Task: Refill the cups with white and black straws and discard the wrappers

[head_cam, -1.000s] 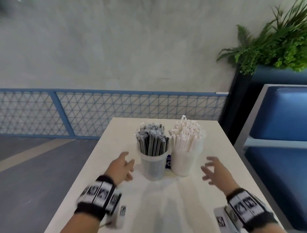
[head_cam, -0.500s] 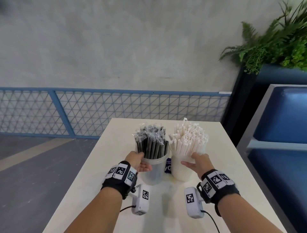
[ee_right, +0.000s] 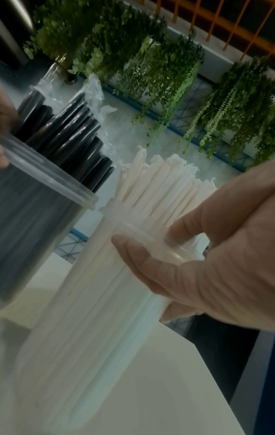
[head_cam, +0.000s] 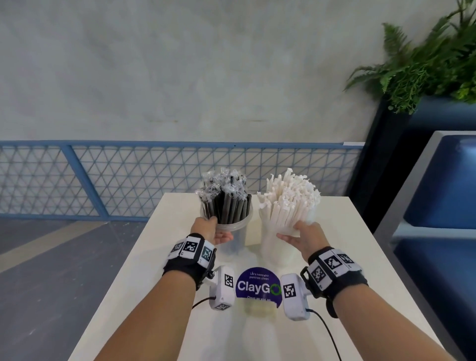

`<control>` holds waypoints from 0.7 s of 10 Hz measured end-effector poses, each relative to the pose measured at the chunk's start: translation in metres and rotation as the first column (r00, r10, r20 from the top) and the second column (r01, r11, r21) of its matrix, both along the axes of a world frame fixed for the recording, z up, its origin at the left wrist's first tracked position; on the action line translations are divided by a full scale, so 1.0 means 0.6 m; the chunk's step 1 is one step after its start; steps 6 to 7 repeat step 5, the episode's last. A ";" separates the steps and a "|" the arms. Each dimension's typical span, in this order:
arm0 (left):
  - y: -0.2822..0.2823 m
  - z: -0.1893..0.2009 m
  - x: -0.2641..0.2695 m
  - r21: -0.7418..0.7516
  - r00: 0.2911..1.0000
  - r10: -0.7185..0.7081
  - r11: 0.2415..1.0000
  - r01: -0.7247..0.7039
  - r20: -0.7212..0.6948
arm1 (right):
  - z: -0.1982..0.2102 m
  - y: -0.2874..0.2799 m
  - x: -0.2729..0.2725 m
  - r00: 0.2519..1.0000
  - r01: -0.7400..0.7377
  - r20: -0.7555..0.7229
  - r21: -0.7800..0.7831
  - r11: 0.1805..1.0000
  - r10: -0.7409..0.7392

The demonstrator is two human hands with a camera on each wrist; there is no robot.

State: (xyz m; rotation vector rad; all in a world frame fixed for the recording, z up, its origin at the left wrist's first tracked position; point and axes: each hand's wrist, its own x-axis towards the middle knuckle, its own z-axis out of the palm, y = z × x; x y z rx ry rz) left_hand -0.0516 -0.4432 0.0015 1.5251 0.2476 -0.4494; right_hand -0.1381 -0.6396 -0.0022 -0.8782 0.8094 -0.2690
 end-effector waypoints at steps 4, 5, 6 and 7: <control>-0.011 -0.033 0.018 0.012 0.999 -0.021 1.000 0.021 -0.044 | -0.037 -0.006 0.034 0.989 -0.144 -0.069 -0.206 0.968 0.133; 0.004 -0.022 -0.028 0.073 0.998 -0.052 0.996 0.055 -0.044 | -0.041 -0.001 -0.005 0.966 -0.260 -0.072 -0.244 0.934 0.250; 0.004 -0.022 -0.028 0.073 0.998 -0.052 0.996 0.055 -0.044 | -0.041 -0.001 -0.005 0.966 -0.260 -0.072 -0.244 0.934 0.250; 0.004 -0.022 -0.028 0.073 0.998 -0.052 0.996 0.055 -0.044 | -0.041 -0.001 -0.005 0.966 -0.260 -0.072 -0.244 0.934 0.250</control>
